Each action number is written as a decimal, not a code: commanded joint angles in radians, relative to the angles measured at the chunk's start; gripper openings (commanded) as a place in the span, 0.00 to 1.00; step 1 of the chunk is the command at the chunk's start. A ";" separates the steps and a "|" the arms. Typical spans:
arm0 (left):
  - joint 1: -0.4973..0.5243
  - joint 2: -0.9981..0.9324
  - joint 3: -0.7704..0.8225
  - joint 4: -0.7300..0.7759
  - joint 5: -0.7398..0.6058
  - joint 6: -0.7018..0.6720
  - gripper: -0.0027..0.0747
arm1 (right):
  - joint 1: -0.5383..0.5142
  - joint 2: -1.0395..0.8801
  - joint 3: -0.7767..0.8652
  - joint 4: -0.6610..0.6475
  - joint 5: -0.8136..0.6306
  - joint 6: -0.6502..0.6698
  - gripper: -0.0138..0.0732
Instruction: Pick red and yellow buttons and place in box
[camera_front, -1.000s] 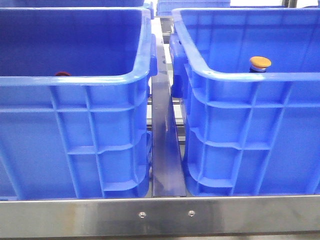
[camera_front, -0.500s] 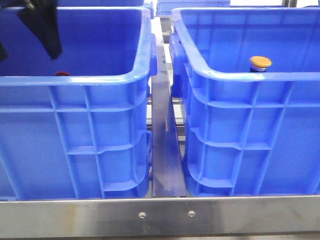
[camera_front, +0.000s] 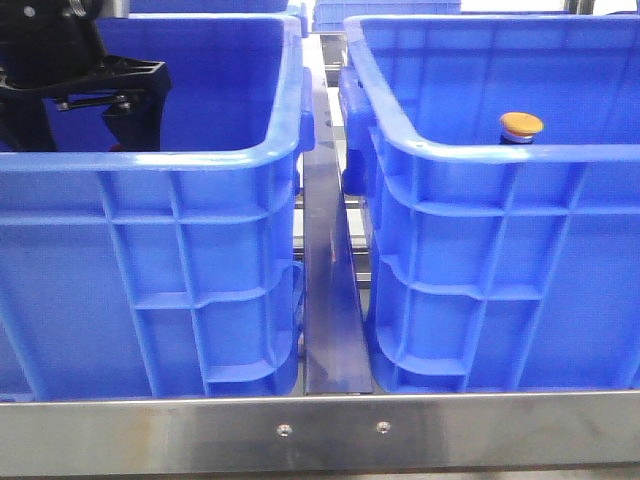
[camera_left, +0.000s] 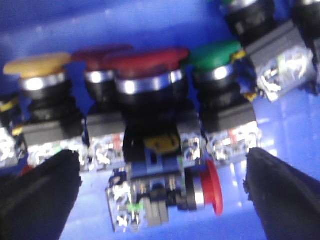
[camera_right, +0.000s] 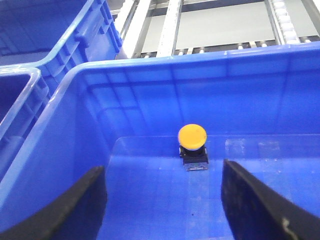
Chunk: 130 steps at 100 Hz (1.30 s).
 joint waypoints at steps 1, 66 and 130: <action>0.002 -0.030 -0.034 -0.002 -0.040 -0.013 0.83 | 0.001 -0.013 -0.026 -0.001 -0.069 -0.009 0.74; 0.002 -0.005 -0.034 -0.002 -0.056 -0.013 0.17 | 0.001 -0.013 -0.026 -0.001 -0.067 -0.009 0.74; -0.113 -0.276 -0.032 -0.020 -0.138 0.000 0.17 | 0.001 -0.013 -0.026 -0.001 -0.073 -0.009 0.74</action>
